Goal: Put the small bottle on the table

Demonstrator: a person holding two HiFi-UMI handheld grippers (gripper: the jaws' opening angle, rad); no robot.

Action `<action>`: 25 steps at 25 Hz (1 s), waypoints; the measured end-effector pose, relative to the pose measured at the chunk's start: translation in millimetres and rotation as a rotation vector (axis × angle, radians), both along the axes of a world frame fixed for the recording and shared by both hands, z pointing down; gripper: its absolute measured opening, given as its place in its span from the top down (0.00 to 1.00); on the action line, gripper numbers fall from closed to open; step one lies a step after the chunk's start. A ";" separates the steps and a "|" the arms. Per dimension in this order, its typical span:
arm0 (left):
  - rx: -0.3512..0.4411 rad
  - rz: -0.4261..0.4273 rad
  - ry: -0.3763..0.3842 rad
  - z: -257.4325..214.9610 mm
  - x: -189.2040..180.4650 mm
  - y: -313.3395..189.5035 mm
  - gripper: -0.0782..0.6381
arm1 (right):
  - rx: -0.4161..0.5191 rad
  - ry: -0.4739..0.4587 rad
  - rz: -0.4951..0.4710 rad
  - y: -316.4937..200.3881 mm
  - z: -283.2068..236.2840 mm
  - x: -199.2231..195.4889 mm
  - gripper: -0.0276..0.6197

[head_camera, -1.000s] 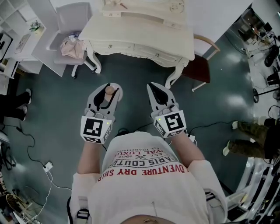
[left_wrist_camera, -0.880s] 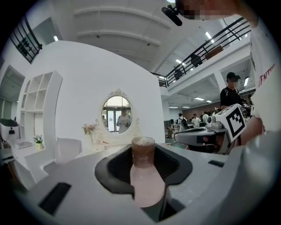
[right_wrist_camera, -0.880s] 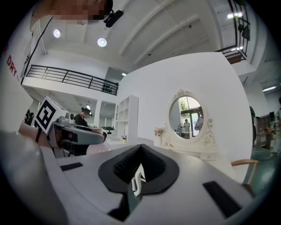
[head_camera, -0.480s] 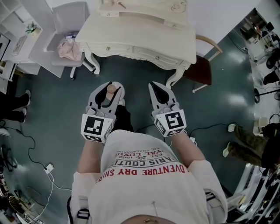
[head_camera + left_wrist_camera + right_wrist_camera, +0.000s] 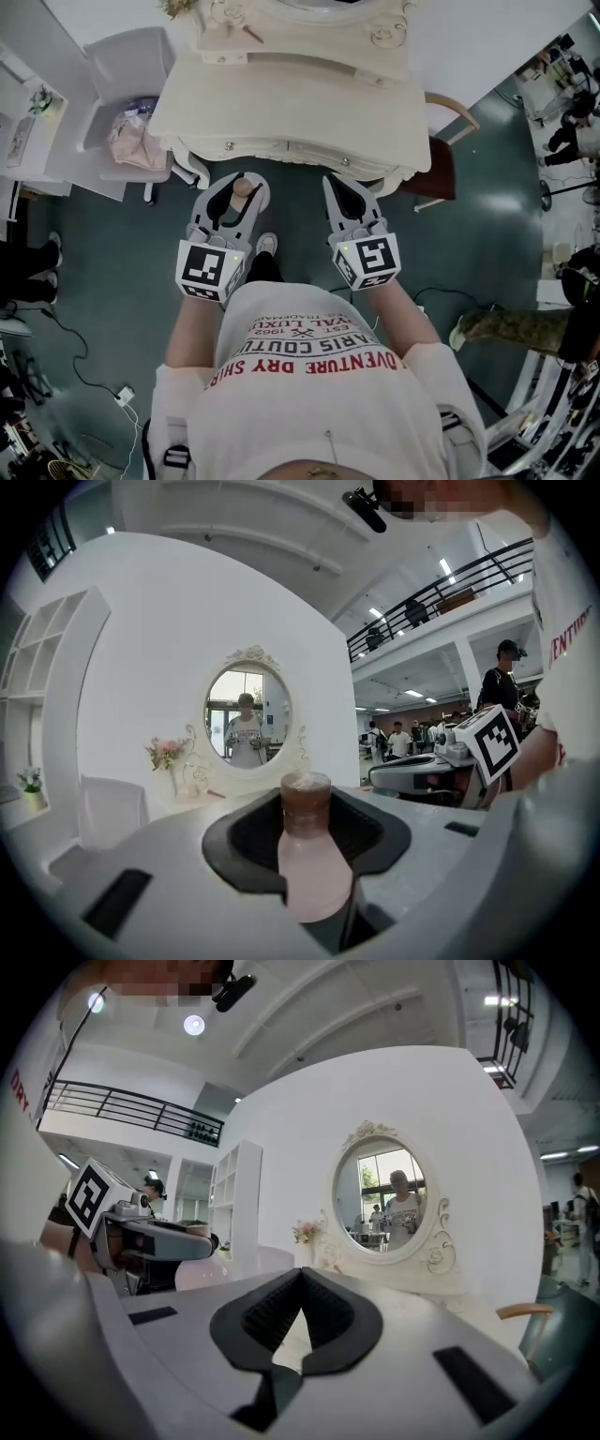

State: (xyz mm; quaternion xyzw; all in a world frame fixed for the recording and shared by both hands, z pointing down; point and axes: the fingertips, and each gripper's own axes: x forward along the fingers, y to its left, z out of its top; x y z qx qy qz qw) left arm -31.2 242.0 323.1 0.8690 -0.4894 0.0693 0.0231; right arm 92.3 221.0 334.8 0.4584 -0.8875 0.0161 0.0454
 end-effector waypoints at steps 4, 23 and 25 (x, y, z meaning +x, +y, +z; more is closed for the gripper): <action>-0.007 0.046 -0.014 -3.5 -29.9 -72.3 0.69 | 0.004 0.010 0.042 -69.1 -4.3 -28.0 0.96; -0.055 0.174 -0.020 41.2 -63.8 -290.5 0.69 | -0.049 0.028 0.184 -275.3 28.0 -53.9 0.96; -0.062 0.177 -0.025 52.6 -57.4 -306.1 0.69 | -0.050 0.031 0.175 -290.1 36.9 -50.0 0.96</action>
